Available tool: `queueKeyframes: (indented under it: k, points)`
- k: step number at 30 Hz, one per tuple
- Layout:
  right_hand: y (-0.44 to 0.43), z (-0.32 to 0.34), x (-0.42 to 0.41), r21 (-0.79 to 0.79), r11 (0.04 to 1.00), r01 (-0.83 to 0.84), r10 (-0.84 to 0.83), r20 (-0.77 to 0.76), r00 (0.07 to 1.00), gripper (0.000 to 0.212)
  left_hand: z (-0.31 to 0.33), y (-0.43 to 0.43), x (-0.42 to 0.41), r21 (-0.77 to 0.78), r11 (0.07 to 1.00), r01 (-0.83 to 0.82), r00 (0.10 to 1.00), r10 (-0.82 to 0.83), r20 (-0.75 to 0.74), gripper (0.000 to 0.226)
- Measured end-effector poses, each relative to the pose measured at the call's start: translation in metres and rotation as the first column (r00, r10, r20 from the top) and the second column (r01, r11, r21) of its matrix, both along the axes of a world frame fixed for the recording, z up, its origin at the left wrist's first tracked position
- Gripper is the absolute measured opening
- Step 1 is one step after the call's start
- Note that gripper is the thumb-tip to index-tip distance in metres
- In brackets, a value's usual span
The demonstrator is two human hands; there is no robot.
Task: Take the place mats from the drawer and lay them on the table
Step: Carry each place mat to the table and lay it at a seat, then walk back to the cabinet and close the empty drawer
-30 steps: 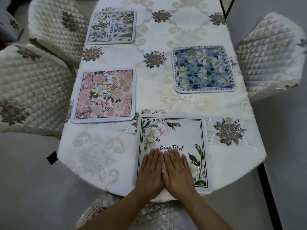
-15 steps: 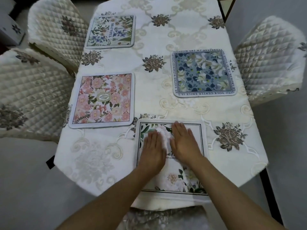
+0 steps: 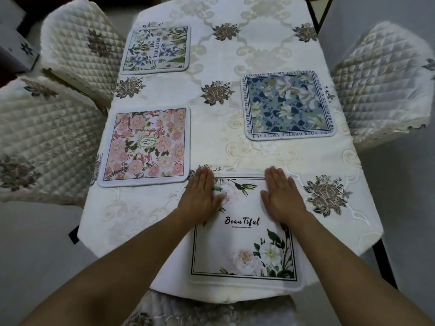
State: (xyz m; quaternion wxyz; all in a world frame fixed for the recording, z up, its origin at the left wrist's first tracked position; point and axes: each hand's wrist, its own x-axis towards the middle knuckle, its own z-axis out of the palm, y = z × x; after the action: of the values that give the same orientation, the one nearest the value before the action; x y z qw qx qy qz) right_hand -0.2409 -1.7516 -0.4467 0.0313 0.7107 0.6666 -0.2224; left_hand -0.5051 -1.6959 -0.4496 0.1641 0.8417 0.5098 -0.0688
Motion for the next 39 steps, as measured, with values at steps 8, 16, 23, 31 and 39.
queueKeyframes:
  k: [8, 16, 23, 31, 39]
  points:
    - [-0.062, 0.008, -0.017, -0.054, 0.992, 0.112, -0.11, 0.035, 0.993, 0.07, -0.001, -0.067, -0.038, -0.024, 1.0, -0.004, 1.0, 0.004, -0.001, 0.079]
    - [-0.188, 0.032, -0.068, -0.261, 0.949, 0.178, -0.153, 0.116, 0.981, 0.102, 0.019, -0.188, -0.077, -0.048, 0.99, 0.132, 0.99, -0.134, -0.045, 0.093]
    - [-0.162, 0.072, -0.087, -0.334, 0.92, 0.208, -0.177, 0.121, 0.977, 0.072, 0.075, -0.151, -0.087, -0.114, 0.985, 0.127, 0.976, -0.145, -0.16, 0.066]
    - [-0.109, 0.115, -0.162, -0.107, 0.994, -0.029, 0.025, -0.037, 0.999, 0.016, 0.152, -0.133, -0.182, 0.173, 0.943, -0.283, 0.957, 0.29, -0.012, 0.028]
    - [-0.069, 0.168, -0.288, 0.173, 0.903, -0.394, 0.414, -0.099, 0.905, 0.018, 0.194, -0.181, -0.284, 0.211, 0.814, -0.541, 0.841, 0.529, 0.113, 0.013]
